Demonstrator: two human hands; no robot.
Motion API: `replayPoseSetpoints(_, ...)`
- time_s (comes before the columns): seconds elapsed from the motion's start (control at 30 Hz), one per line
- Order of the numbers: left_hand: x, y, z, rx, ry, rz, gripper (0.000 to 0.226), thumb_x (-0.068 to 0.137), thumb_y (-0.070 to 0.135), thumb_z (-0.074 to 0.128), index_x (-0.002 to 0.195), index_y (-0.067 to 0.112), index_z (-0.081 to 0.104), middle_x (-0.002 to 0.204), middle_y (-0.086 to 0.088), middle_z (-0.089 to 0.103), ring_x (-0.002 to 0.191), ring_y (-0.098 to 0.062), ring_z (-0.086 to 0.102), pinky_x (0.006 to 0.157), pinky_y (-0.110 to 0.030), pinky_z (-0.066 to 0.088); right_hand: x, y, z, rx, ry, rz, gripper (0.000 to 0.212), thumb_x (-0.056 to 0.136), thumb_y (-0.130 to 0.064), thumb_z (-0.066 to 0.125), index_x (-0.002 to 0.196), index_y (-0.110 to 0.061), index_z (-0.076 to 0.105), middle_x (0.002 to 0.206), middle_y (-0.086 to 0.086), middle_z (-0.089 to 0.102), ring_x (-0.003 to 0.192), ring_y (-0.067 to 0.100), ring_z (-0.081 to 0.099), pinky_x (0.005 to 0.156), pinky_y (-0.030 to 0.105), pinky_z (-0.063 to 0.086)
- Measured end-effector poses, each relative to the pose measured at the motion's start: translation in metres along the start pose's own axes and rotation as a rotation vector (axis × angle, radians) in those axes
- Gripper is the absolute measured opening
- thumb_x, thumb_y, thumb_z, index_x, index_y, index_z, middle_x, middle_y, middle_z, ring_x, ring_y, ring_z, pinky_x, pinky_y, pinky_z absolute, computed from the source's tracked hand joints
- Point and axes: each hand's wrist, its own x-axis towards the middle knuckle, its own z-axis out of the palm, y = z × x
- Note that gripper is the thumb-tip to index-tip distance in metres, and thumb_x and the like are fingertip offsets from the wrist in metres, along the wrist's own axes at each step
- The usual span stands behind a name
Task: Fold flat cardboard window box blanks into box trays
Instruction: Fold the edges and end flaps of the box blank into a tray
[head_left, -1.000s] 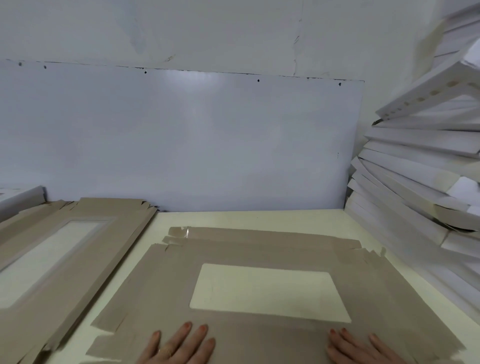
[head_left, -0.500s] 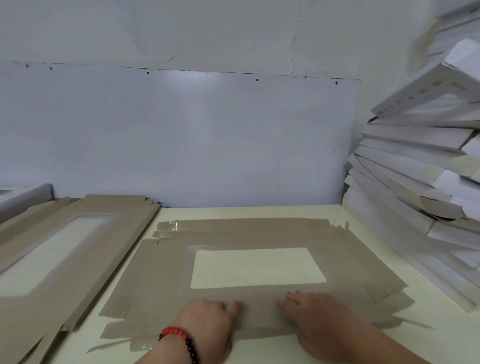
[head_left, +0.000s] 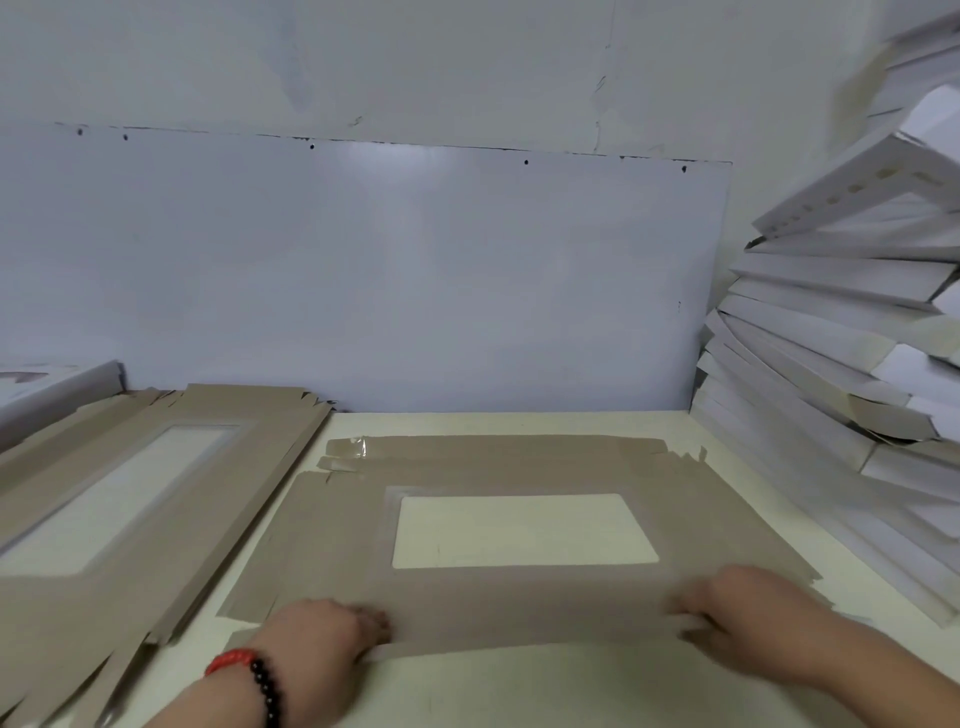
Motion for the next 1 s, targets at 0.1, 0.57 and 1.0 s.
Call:
replayPoseSetpoints(0.1, -0.002, -0.009, -0.016, -0.024, 0.014, -0.062, 0.028, 0.097, 0.039, 0.039, 0.116, 0.029, 0.058, 0.113, 0.003, 0.067, 0.103, -0.017, 0.061, 0.085, -0.022, 0.045, -0.002, 0.015, -0.002, 0.013, -0.023, 0.02, 0.033, 0.092, -0.05, 0.043, 0.101, -0.021, 0.055, 0.086, -0.008, 0.061, 0.078, 0.012, 0.054, 0.073, 0.03, 0.043)
replayPoseSetpoints(0.57, 0.06, -0.027, -0.047, -0.197, -0.143, -0.189, 0.023, 0.096, 0.027, 0.047, 0.112, 0.017, 0.061, 0.093, 0.007, 0.059, 0.083, -0.01, 0.055, 0.064, -0.016, 0.04, 0.048, 0.034, -0.019, 0.247, -0.1, 0.078, 0.025, 0.092, -0.051, 0.049, 0.079, -0.03, 0.045, 0.08, -0.01, 0.052, 0.075, 0.011, 0.05, 0.068, 0.028, 0.039)
replayPoseSetpoints(1.0, 0.084, 0.066, 0.03, -0.087, 0.266, 0.054, 0.064, 0.098, 0.044, 0.016, 0.154, 0.021, -0.004, 0.162, 0.003, -0.009, 0.147, -0.023, -0.018, 0.114, -0.044, -0.017, 0.066, -0.117, 0.031, 0.106, 0.407, -0.022, 0.057, 0.1, -0.036, 0.02, 0.129, -0.009, 0.061, 0.139, 0.008, 0.054, 0.127, 0.022, 0.054, 0.11, 0.037, 0.006)
